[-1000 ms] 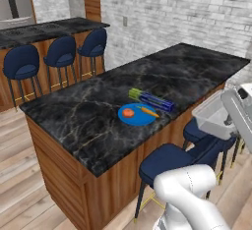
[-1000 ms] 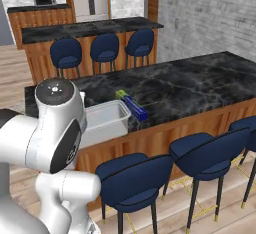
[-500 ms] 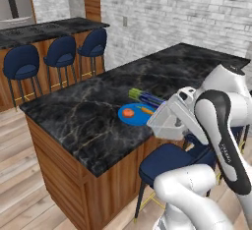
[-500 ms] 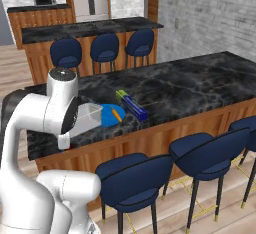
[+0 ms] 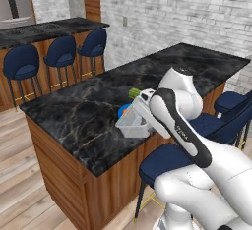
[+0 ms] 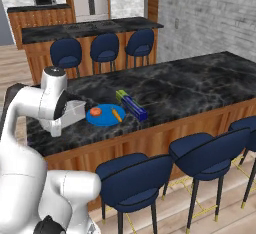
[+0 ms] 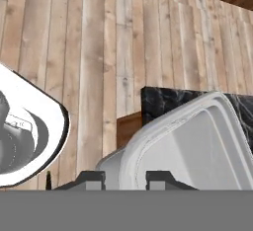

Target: Retrieve the tupperware and aluminum foil from the cabinet and place them on the dining counter near the plate with squash and carrot to prepare for storing leftovers.

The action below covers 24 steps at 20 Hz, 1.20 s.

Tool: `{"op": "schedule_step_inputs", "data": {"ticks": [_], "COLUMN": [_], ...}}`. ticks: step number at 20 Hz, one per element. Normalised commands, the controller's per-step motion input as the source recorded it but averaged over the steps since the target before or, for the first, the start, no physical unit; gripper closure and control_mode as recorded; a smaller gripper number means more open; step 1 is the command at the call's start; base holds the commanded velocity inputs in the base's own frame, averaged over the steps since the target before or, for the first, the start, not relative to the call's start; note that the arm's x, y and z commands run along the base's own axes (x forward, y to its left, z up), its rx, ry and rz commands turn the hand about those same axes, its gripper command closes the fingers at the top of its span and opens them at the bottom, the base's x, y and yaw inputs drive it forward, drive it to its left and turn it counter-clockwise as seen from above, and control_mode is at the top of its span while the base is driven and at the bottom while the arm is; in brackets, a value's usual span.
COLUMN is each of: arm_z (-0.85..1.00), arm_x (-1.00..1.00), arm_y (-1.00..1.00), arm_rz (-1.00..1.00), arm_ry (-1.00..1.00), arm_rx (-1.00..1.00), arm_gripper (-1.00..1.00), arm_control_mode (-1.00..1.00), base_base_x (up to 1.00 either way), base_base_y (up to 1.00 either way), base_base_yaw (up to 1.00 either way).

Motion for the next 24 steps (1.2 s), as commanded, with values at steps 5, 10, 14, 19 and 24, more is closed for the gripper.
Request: {"op": "schedule_step_inputs", "data": {"ticks": [5, 10, 14, 19, 24], "arm_z": [-0.49, -0.64, -0.60, -0.59, -0.61], "arm_x": [0.62, 0.70, 0.72, 0.73, 0.65], "arm_y": [0.32, 0.28, 0.30, 0.25, 0.12], "arm_rz": [0.02, 0.01, 0.02, 0.01, 0.00], "arm_ry": [0.00, 0.05, 0.05, 0.04, 0.02], "arm_rx": [0.00, 0.00, 0.00, 0.00, 0.00], "arm_gripper": [1.00, 1.00, 1.00, 1.00, 1.00], "arm_control_mode": [-1.00, -1.00, -1.00, -1.00, -1.00], "base_base_x": [0.00, 0.00, 0.00, 0.00, 0.00], "base_base_y": [0.00, 0.00, 0.00, 0.00, 0.00], "base_base_yaw": [0.00, 0.00, 0.00, 0.00, 0.00]}}
